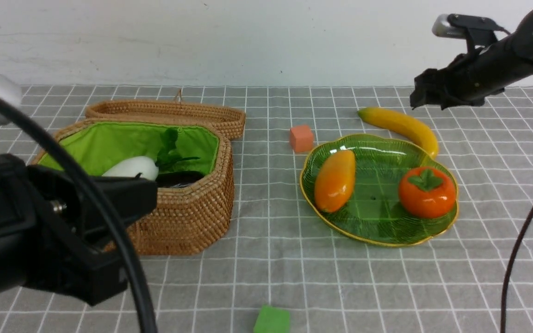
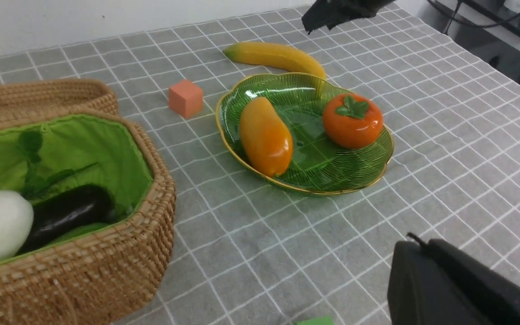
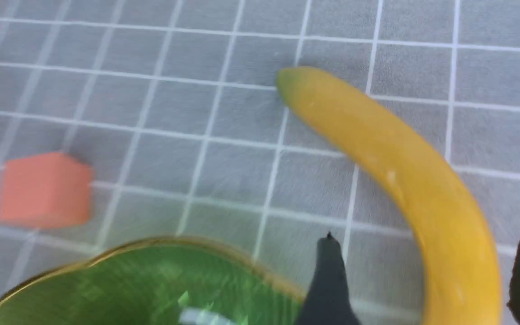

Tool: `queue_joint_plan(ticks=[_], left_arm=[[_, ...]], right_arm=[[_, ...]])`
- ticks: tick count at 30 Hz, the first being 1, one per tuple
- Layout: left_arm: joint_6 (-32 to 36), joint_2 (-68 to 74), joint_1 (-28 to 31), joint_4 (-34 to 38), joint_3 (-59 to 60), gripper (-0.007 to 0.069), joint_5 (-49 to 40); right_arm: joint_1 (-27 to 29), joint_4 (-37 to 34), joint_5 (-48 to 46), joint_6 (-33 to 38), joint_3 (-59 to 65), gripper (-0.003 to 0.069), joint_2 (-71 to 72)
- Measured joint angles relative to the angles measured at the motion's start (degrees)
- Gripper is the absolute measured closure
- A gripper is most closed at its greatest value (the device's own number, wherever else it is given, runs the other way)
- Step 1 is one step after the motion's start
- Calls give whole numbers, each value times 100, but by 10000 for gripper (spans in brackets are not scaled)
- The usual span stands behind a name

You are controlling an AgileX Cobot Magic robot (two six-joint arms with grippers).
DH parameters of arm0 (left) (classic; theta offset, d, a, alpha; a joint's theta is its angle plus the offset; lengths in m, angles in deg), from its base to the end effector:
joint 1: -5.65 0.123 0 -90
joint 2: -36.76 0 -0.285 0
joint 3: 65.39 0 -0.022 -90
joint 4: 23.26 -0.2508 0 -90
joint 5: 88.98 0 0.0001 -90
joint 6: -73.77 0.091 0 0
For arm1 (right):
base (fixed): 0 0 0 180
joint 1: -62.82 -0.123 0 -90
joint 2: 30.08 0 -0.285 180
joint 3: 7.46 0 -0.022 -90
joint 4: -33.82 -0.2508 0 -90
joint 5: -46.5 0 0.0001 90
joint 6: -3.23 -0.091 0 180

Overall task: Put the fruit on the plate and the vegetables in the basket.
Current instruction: Use the right arm to grab a banana and put it into the right plate

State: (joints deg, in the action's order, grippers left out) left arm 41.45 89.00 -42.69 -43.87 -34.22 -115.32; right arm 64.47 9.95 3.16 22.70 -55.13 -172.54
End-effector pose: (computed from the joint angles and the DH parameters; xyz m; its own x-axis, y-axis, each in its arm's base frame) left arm 0.1153 -0.1081 0.3707 -0.3539 0.0459 -0.9342 0.5718 0.8010 -0.1772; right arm 0.5394 0.0098 0.2351 -0.7089 -0.0069 -0.7052 -0.1869 0.9661 0.1784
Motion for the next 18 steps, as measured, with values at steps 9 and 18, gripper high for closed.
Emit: queue_joint_plan(ticks=[9, 18], left_arm=[[-245, 14, 0, -314, -17, 624, -217], [-261, 14, 0, -319, -17, 620, -296]], right_arm=[[0, 413, 114, -133, -1602, 153, -1507], [154, 487, 283, -148, -1692, 186, -1824]])
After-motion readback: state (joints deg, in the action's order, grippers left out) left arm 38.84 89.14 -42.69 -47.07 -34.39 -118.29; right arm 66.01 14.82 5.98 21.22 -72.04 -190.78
